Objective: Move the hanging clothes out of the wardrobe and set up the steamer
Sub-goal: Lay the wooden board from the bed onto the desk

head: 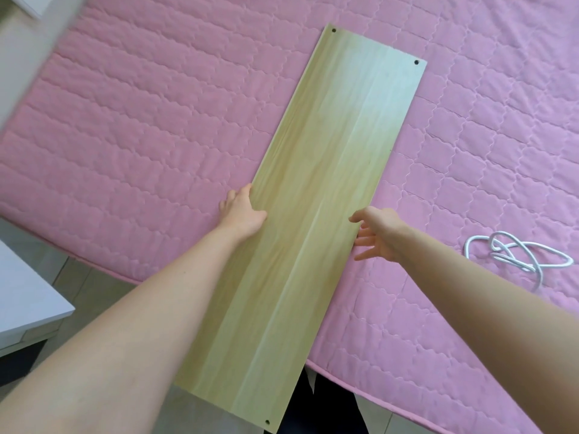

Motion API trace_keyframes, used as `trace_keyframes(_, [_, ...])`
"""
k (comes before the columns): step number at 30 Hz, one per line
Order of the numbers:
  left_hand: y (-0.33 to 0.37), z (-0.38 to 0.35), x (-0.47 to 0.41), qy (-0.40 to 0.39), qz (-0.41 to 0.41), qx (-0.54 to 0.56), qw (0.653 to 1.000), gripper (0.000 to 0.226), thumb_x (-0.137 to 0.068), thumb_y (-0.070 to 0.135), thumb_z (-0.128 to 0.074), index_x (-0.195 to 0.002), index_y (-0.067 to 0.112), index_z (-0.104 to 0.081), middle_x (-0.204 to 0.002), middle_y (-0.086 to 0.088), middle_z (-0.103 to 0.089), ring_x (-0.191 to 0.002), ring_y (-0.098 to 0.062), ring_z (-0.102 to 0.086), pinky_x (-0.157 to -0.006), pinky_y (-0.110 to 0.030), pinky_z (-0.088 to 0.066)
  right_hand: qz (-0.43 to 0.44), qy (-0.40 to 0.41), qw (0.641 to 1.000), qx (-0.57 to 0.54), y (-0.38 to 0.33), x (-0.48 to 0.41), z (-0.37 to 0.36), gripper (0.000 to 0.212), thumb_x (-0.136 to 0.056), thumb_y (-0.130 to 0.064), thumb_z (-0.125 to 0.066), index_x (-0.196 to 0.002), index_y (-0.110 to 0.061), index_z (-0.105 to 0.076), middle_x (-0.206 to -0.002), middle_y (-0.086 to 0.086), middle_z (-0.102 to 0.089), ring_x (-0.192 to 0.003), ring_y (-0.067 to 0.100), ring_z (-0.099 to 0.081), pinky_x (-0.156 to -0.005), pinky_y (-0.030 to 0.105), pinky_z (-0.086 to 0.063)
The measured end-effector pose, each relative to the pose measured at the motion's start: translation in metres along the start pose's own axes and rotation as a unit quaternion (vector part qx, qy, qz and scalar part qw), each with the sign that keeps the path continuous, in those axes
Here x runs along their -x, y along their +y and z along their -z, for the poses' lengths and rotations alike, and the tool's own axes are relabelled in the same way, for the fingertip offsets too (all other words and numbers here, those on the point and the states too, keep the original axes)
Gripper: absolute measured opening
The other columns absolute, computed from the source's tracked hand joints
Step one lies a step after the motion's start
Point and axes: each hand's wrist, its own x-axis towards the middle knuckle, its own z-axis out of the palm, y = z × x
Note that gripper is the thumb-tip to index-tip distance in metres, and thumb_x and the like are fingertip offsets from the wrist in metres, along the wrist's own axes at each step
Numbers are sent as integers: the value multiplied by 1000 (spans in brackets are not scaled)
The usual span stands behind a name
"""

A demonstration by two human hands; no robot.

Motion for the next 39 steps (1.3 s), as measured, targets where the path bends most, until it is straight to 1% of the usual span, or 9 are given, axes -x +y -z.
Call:
trace_keyframes(4, [-16,0,8,18,10,17,1000,70,-80,19,-61,-144,18,-34,-139,-15,-40,-130,-33,-36,-111,-38,-28,-19,-4,1000,-14,13,7,-7,37,-83,-14,-59,-113,4,-48,-116,27,-57,-95,38,-66,-67,53,-57])
trace_keyframes(7, [-34,0,18,29,24,38,999,65,-79,16,-61,-141,18,-39,-136,-14,-45,-128,-32,-40,-110,-38,-30,-29,4,999,-17,31,15,-23,26,-83,-13,-60,-101,3,-51,-115,26,-57,-97,37,-65,-64,50,-58])
trace_keyframes(12, [-70,-3,40,29,89,122,988,57,-72,17,-61,-128,22,-51,-130,-7,-55,-121,-29,-49,-105,-42,-38,-58,10,998,-3,66,30,-52,22,-78,-13,-61,-95,0,-56,-110,22,-61,-90,31,-68,-66,47,-60])
trace_keyframes(22, [-101,-11,58,64,122,139,981,50,-77,11,-59,-126,16,-56,-126,-10,-57,-116,-29,-52,-102,-41,-41,-93,10,996,-4,83,39,-69,21,-85,-8,-52,-101,4,-55,-106,26,-64,-78,35,-69,-62,40,-57])
trace_keyframes(28, [-92,-9,55,48,148,113,981,58,-76,17,-61,-133,15,-51,-131,-15,-52,-124,-35,-42,-106,-39,-35,-100,-4,995,1,67,50,-78,13,-90,-5,-49,-100,3,-48,-77,21,-61,-62,34,-64,-51,35,-51])
trace_keyframes(30, [-87,-4,53,38,164,104,980,56,-78,17,-60,-133,18,-51,-131,-16,-53,-125,-36,-38,-106,-38,-34,-100,-4,995,6,68,51,-82,19,-89,-6,-52,-105,2,-46,-79,20,-58,-66,33,-63,-55,36,-52])
trace_keyframes(34, [-78,5,60,40,170,142,974,44,-79,8,-55,-120,20,-62,-119,-19,-60,-124,-36,-34,-100,-37,-34,-90,-13,994,62,70,56,-84,40,-87,-12,-58,-123,2,-46,-94,16,-52,-84,33,-60,-91,46,-53])
trace_keyframes(37, [-76,7,74,70,160,145,974,49,-77,5,-51,-120,26,-61,-118,-14,-61,-121,-34,-34,-98,-39,-39,-69,-14,986,153,69,68,-83,23,-86,-13,-55,-105,0,-54,-84,3,-50,-77,27,-49,-101,51,-44])
trace_keyframes(39, [-70,8,89,94,151,130,975,52,-77,6,-49,-122,30,-58,-120,-8,-59,-119,-32,-34,-97,-42,-41,-25,-33,973,226,64,82,-83,4,-84,-11,-51,-87,-10,-48,-76,2,-40,-73,25,-40,-94,39,-46])
